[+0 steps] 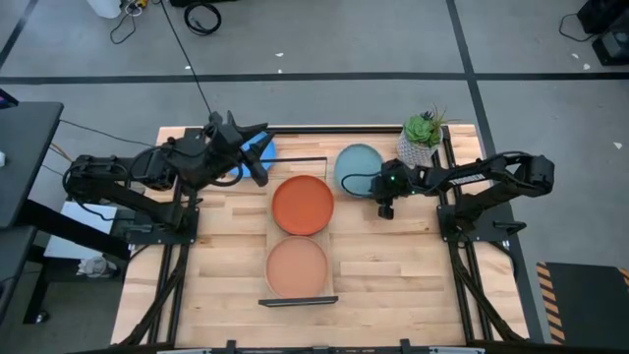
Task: Place and stack plates onto a shelf
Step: Stack the light blue plate on the brown plate on the shelf
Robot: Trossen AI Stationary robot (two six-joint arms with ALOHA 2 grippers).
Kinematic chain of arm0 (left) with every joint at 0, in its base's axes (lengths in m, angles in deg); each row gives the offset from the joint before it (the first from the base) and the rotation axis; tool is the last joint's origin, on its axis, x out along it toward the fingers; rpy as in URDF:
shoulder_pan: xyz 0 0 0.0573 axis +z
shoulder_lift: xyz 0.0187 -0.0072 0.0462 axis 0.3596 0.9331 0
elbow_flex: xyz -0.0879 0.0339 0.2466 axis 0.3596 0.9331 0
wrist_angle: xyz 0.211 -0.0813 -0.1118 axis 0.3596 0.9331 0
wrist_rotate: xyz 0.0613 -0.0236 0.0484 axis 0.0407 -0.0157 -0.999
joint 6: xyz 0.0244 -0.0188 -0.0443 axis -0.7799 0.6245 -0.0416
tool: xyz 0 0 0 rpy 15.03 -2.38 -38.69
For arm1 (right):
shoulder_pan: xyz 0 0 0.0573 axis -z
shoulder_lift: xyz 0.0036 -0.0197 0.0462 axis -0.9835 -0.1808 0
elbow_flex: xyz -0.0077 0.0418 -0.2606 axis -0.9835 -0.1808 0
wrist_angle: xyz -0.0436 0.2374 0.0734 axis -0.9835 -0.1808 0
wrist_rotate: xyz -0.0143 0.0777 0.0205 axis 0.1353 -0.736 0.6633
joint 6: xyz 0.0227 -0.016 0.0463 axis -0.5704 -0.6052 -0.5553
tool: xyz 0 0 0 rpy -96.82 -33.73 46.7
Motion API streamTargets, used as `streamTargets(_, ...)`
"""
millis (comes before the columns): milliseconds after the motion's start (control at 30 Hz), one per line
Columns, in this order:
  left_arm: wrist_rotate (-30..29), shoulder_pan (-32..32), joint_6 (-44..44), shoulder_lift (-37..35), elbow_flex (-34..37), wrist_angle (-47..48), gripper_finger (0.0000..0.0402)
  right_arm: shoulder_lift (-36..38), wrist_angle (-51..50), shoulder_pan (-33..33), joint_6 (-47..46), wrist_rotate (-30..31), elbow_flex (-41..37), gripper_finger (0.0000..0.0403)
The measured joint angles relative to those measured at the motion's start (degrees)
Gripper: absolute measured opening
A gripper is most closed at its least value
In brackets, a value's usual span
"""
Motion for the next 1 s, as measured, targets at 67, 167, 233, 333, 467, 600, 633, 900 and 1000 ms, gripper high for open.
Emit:
streamTargets(67, 0.0, 0.0, -0.1, 0.0, 0.0, 0.6, 0.0121, 0.0, -0.1, -0.4, 2.1, 1.4, 0.0, 0.0101)
streamTargets(167, 0.0, 0.7, -1.4, 0.0, 0.0, 0.8, 0.0121, 0.0, 0.0, -0.6, 4.8, 3.7, 0.0, 0.0085)
streamTargets(233, 0.0, 0.9, -2.8, 0.0, 0.0, 0.9, 0.0121, 0.0, 0.1, -0.6, 6.0, 4.6, 0.0, 0.007)
streamTargets(333, -0.1, 1.2, -4.4, 0.0, 0.0, 1.0, 0.0121, 0.0, 0.1, -0.6, 6.2, 4.7, 0.0, 0.0039)
streamTargets(467, -0.4, 1.5, -4.5, 0.0, 0.0, 1.0, 0.0121, 0.0, 0.1, -1.3, 6.2, 4.1, 0.1, 0.0014)
streamTargets(600, -2.7, 1.6, -4.4, 0.0, 0.0, 1.5, 0.0121, 0.3, -2.8, -3.0, 6.2, 1.9, 3.2, 0.0025)
streamTargets(633, -2.8, 1.8, -3.8, 0.0, 0.0, 1.7, 0.0121, 0.6, -4.4, -3.6, 6.2, 1.3, 4.6, 0.0025)
streamTargets(900, 7.1, 9.0, 12.4, -1.9, 0.0, 10.8, 0.0121, 1.3, -23.5, -6.2, 3.1, -0.8, 17.5, 0.0014)
streamTargets(1000, 15.1, 12.8, 16.8, -2.2, 0.0, 15.2, 0.0121, 1.3, -29.1, -6.6, -0.6, -0.7, 22.9, 0.0019)
